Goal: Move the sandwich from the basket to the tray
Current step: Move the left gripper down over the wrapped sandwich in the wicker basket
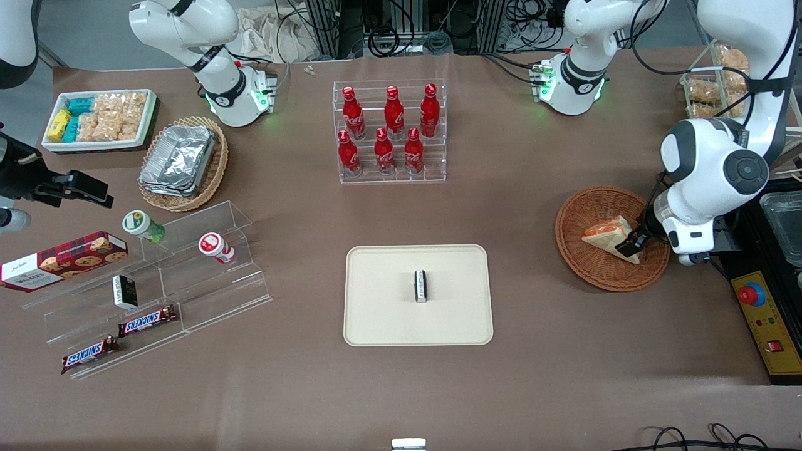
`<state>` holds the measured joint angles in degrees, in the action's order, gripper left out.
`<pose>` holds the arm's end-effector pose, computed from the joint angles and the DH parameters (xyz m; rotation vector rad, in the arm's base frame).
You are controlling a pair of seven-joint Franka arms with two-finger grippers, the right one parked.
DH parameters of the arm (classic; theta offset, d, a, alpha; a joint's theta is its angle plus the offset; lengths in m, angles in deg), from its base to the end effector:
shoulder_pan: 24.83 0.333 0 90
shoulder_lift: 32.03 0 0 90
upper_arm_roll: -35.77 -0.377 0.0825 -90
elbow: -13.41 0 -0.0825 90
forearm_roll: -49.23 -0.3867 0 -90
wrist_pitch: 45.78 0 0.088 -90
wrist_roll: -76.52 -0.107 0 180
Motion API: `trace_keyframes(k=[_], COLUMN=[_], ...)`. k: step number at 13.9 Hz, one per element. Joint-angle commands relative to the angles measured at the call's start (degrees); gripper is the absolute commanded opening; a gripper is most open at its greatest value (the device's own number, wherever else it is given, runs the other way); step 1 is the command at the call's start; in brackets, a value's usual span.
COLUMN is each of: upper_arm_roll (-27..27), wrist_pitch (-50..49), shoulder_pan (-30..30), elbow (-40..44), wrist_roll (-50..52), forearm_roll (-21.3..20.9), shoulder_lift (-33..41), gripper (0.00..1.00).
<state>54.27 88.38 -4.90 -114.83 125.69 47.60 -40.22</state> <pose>0.5449 0.0171 0.3646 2.8423 1.3127 -0.0615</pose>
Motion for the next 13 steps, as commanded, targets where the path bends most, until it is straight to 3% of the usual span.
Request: trace_keyframes(k=[1, 13], upper_arm_roll=[0.05, -0.13], wrist_pitch=[2.33, 13.13], shoulder_pan=[0.37, 0.55], elbow=[-1.48, -6.49], wrist_roll=[2.25, 2.34], forearm_roll=[-0.31, 2.06], shoulder_lift=[-0.06, -4.81], gripper=[0.97, 0.97])
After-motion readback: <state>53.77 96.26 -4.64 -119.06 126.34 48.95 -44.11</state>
